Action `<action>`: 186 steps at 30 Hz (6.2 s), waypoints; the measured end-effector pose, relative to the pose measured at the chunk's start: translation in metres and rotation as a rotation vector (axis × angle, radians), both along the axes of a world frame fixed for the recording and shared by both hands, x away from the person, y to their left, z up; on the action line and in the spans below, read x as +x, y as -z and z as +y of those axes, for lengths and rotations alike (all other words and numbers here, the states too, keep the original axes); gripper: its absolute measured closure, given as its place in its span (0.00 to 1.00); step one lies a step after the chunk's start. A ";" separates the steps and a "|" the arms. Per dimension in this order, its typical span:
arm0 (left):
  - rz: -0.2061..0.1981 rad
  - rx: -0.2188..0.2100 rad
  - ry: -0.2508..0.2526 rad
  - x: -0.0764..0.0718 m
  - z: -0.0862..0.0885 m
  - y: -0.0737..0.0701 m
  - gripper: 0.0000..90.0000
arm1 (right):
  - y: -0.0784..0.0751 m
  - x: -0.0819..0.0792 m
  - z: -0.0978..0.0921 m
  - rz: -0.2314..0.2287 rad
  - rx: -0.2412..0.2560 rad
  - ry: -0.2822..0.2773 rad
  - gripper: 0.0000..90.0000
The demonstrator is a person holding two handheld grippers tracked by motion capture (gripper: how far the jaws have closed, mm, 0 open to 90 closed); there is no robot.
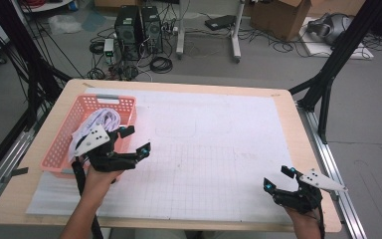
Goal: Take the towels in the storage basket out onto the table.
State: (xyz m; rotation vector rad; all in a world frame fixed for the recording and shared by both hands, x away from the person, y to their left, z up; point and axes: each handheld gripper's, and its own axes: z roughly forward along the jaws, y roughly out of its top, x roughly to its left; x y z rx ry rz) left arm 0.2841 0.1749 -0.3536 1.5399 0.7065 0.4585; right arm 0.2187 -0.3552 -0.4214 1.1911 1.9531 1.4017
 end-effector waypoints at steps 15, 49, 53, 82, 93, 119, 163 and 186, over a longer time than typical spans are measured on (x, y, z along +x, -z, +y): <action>0.044 0.053 -0.134 0.029 0.065 -0.014 0.19 | 0.001 0.002 0.002 0.006 -0.010 -0.002 0.16; 0.435 0.522 -0.418 0.091 0.100 0.044 0.18 | 0.004 0.006 0.005 0.025 -0.021 -0.001 0.16; 0.478 0.562 -0.448 0.095 0.103 0.048 0.18 | 0.004 0.005 0.006 0.025 -0.021 -0.003 0.16; 0.521 0.546 -0.433 0.094 0.106 0.051 0.54 | 0.003 0.003 0.001 0.023 -0.023 0.010 0.16; 0.353 0.278 -0.410 0.078 0.123 0.031 0.55 | 0.002 0.003 0.001 0.023 -0.020 0.014 0.16; 0.019 -0.051 -0.171 0.054 0.112 -0.011 0.54 | 0.001 0.002 0.002 0.020 -0.023 0.008 0.16; -0.010 -0.037 0.293 0.052 -0.073 0.005 0.53 | 0.000 0.002 0.001 0.016 -0.020 -0.002 0.16; 0.210 0.131 0.136 0.067 -0.127 0.065 0.25 | 0.002 0.004 0.000 0.026 -0.014 -0.006 0.16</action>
